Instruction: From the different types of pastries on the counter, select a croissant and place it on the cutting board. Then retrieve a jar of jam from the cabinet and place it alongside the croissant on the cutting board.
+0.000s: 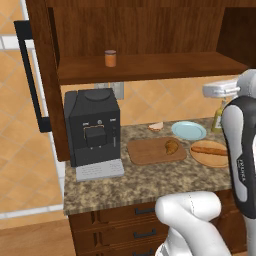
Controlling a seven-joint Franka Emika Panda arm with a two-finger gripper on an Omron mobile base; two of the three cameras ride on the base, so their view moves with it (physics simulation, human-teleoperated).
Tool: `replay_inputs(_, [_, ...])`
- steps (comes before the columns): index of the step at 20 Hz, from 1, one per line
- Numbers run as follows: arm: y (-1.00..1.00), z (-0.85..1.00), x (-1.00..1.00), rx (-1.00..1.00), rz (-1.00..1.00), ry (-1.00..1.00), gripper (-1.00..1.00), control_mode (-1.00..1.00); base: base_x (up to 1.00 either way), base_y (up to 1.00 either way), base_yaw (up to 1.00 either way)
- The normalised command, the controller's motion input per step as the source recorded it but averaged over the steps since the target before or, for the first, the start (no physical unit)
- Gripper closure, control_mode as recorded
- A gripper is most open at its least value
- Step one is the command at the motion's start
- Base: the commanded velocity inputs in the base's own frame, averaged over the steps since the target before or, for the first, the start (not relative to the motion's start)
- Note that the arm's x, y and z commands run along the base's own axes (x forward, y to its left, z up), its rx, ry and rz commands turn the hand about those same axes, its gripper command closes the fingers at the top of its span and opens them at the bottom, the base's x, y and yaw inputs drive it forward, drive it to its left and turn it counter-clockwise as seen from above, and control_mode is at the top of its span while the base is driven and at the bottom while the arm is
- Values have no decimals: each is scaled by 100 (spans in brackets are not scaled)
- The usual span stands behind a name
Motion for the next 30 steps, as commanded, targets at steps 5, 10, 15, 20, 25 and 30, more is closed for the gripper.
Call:
replay_inputs(5, [16,66,-21,0,0,3,-100,-100,0,0,0])
replay_inputs(10, [12,34,-14,0,0,0,-100,-100,0,0,0])
replay_inputs(15, [23,-27,12,0,0,0,-100,-100,0,0,0])
replay_inputs(20, [23,-38,20,0,0,-9,-100,-100,0,0,0])
replay_inputs(25, [8,12,10,2,0,-2,-100,-100,0,0,0])
replay_inputs(30, [8,36,5,0,0,14,-100,-100,0,0,0])
